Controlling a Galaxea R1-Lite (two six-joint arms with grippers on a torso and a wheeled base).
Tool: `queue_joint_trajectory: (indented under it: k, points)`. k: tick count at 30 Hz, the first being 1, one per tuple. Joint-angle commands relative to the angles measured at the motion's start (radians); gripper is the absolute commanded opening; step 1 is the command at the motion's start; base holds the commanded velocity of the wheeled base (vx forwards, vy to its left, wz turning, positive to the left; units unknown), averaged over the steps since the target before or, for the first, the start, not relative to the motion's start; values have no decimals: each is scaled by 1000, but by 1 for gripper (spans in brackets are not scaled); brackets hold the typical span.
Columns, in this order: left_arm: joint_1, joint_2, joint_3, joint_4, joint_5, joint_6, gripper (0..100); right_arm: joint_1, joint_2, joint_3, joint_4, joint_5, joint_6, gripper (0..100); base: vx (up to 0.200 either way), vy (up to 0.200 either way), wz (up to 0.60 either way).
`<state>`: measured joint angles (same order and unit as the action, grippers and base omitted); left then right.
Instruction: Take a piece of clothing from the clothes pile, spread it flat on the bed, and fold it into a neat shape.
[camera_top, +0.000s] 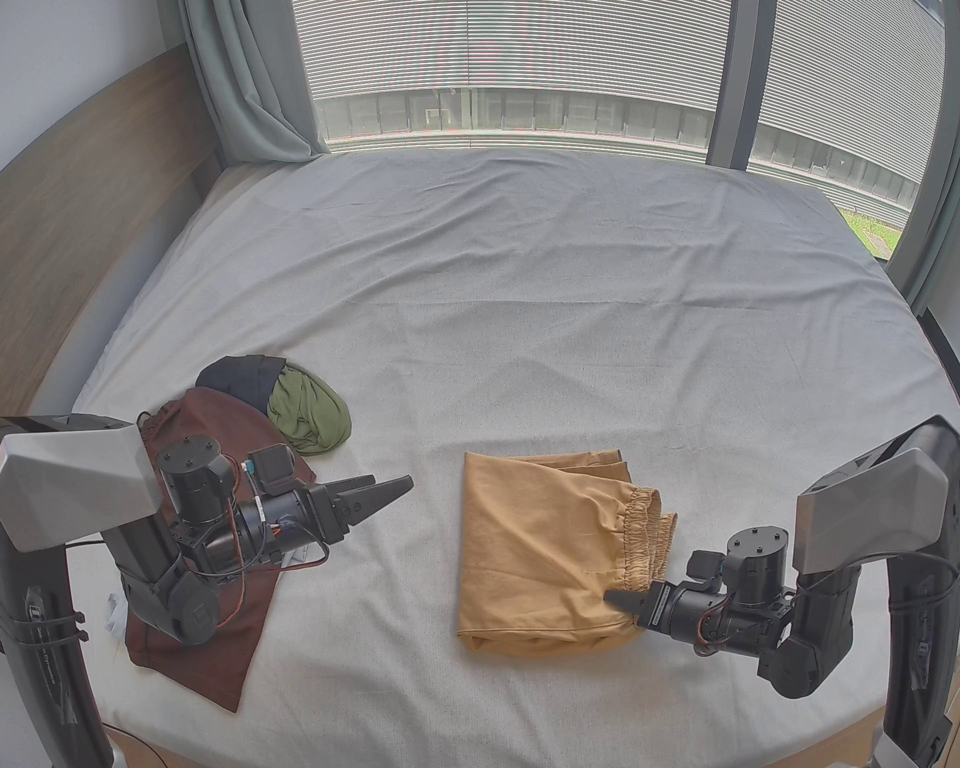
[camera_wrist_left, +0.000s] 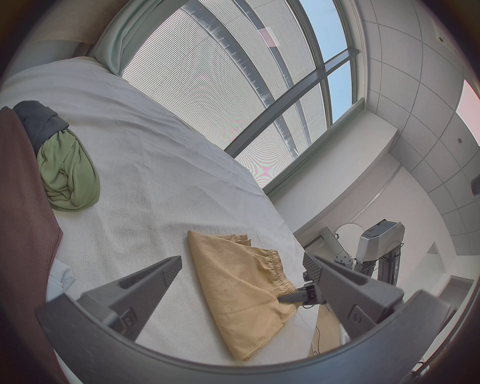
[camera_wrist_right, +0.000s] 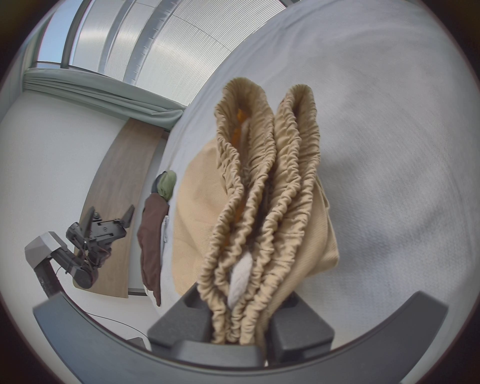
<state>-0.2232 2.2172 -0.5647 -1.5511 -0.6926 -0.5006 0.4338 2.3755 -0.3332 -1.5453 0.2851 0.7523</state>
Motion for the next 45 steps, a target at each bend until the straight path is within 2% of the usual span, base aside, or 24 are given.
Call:
queue_joint_trajectory:
  k: [1,5,6,10,12,16,19,23,36,45]
  points:
    - [1,-8,0,-1,2,10,100,29,-124,2,-1,-1,2,0,0,0,0]
    - [24,-31,9,-1,1,82,100,39,-157,-6,1,-1,4,0,0,0,0]
    - [30,-45,11,-1,-2,148,100,40,-164,-7,-1,2,4,0,0,0,0]
    - [44,-73,51,0,-16,266,100,54,-165,-33,-1,5,2,0,0,0,0]
    - [44,-71,68,-1,-42,324,100,57,-165,-44,-1,5,1,0,0,0,0]
    - [76,-65,68,0,-84,501,100,60,-174,-64,-1,8,-1,0,0,0,0]
    - [88,-62,66,-1,-113,616,100,60,-196,-64,-1,31,-1,0,0,0,0]
    - [88,-60,65,0,-165,662,100,56,-229,-83,1,60,-1,0,0,0,0]
    - [90,-65,71,-1,-168,668,100,43,-249,-181,1,114,-1,0,0,0,0]
    - [88,-54,74,-1,-168,668,100,5,-246,-303,5,190,-1,0,0,0,0]
